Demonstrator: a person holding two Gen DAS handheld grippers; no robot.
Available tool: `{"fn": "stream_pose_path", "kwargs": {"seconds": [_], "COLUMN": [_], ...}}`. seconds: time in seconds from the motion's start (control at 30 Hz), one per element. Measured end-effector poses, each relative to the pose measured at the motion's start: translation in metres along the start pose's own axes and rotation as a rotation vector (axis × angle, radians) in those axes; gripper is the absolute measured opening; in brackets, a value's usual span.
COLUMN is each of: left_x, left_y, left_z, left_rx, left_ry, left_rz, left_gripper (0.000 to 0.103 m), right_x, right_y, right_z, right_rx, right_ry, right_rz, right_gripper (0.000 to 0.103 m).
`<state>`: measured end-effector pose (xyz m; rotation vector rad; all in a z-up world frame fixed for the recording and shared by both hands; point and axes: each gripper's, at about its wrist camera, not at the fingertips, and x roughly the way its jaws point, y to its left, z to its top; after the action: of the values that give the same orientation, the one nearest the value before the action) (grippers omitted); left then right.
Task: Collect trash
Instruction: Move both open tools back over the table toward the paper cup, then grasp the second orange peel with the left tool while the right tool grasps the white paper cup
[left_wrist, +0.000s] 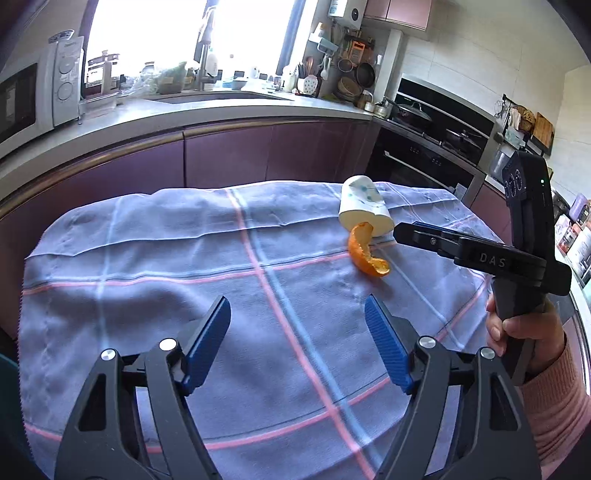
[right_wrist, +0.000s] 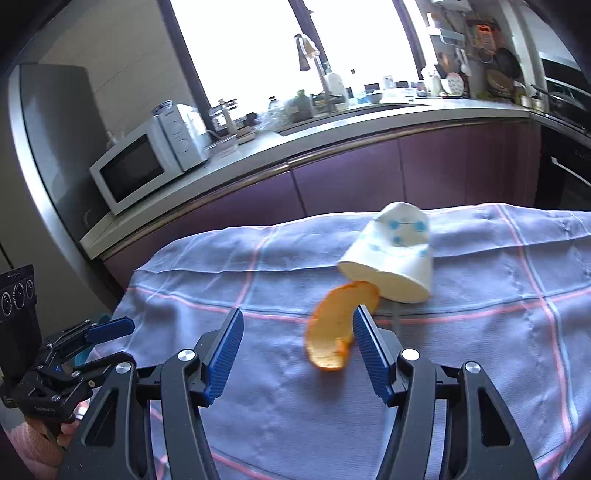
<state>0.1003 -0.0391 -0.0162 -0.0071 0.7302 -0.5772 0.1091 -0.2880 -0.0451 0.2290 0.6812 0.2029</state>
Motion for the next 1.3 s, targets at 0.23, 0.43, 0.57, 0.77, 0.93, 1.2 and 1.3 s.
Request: {"fn": "stream_pose_path", "kwargs": {"seconds": [0.23,0.43,0.57,0.77,0.93,1.2,1.3], "left_x": [0.051,0.093,0.119,0.148,0.172,0.185,0.179], "left_y": [-0.032,-0.050,-0.056,-0.054,-0.046,-0.045,-0.045], "left_z": [0.028,0.045,0.049,0.055,0.054,0.052,0.049], "left_rx": [0.034,0.034,0.026,-0.015,-0.064,-0.066,-0.063], "left_ry": [0.056,0.099,0.144,0.198,0.250,0.273,0.262], "left_rz": [-0.050,-0.070,-0.080,-0.111,-0.125,-0.109,-0.108], "left_gripper": [0.070,0.063,0.054,0.041,0.027,0.007,0.006], "right_x": [0.020,0.042,0.053,0.058,0.060,0.054,0.049], "right_y": [-0.053,-0.064,-0.061,-0.057,-0.060,-0.065,-0.068], "right_z": [0.005,0.011,0.013,0.018,0.021,0.022,0.022], "right_rx": [0.049,0.030,0.008,-0.008,0.000,0.019,0.047], "right_ry": [0.044,0.092,0.112,0.106,0.105,0.075,0.063], "right_rz": [-0.088,-0.122,-0.137,-0.148,-0.147,-0.134,-0.110], "right_gripper": [0.059,0.054,0.047,0.040,0.025,0.008,0.007]}}
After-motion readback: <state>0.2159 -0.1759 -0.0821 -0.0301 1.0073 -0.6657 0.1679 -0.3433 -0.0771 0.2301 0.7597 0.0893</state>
